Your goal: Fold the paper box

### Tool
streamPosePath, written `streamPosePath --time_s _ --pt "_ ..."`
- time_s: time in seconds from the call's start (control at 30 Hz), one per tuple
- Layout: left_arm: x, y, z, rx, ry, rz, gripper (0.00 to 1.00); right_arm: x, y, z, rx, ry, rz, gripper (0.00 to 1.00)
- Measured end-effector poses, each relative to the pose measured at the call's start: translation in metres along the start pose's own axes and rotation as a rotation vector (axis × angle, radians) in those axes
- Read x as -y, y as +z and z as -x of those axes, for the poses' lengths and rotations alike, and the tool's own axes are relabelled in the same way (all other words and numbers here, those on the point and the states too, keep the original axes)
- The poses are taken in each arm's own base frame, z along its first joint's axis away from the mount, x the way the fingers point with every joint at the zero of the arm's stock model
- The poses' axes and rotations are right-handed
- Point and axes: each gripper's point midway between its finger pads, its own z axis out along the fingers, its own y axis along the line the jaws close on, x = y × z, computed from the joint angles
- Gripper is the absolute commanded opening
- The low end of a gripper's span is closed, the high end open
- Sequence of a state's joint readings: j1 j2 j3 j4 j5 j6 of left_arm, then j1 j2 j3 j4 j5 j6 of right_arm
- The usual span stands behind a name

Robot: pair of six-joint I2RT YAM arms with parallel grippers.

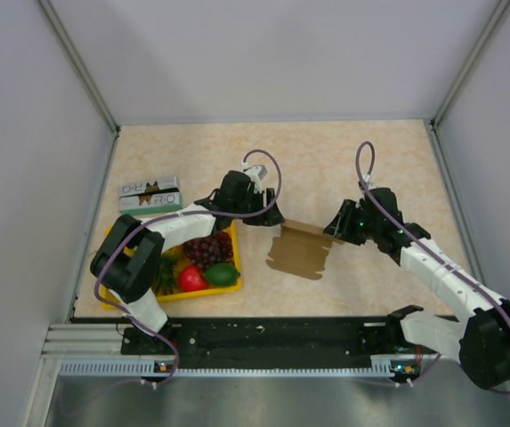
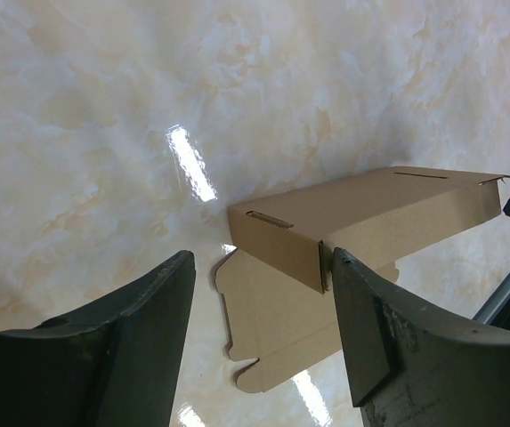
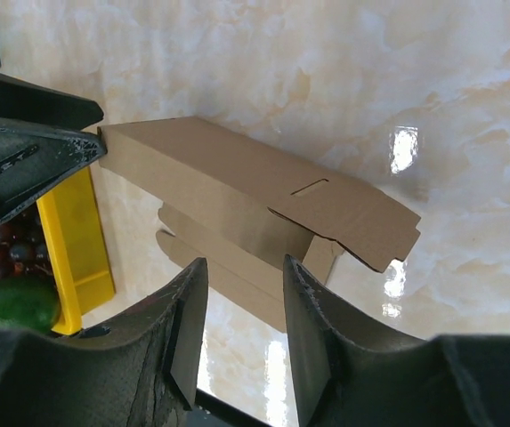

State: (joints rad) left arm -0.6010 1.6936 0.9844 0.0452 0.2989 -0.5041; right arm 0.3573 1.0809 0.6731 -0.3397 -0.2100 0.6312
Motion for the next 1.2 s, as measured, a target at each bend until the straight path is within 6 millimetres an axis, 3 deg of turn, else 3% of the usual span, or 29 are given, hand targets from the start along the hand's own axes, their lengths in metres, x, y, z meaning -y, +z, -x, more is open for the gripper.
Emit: streamPosePath --time_s 0.23,0.43,0.57,0.77,0.87,1.07,1.2 --pt "-0.003 -0.002 0.000 0.011 0.006 0.013 0.81 -0.004 0.006 0.000 0.005 0.026 0.030 0.46" --pt "-0.016 -0.042 -0.016 0.109 0.091 0.112 0.82 -0.004 -0.001 0.004 0.033 0.062 0.054 0.51" --pt "-0.011 -0.056 -0.019 0.207 0.199 0.176 0.82 -0.004 -0.015 0.015 0.086 0.077 0.074 0.52" --pt "0.012 -0.040 -0.027 0.280 0.363 0.230 0.65 -0.008 -0.022 0.019 0.104 0.072 0.100 0.52" --pt "0.016 -0.026 -0.033 0.316 0.421 0.271 0.61 -0.009 -0.025 0.018 0.106 0.066 0.105 0.52" --pt "-0.008 -0.002 -0.036 0.367 0.457 0.420 0.54 -0.012 -0.034 0.021 0.130 0.058 0.121 0.52" --pt "-0.009 0.003 -0.032 0.430 0.475 0.475 0.52 -0.016 -0.039 0.023 0.147 0.053 0.137 0.52"
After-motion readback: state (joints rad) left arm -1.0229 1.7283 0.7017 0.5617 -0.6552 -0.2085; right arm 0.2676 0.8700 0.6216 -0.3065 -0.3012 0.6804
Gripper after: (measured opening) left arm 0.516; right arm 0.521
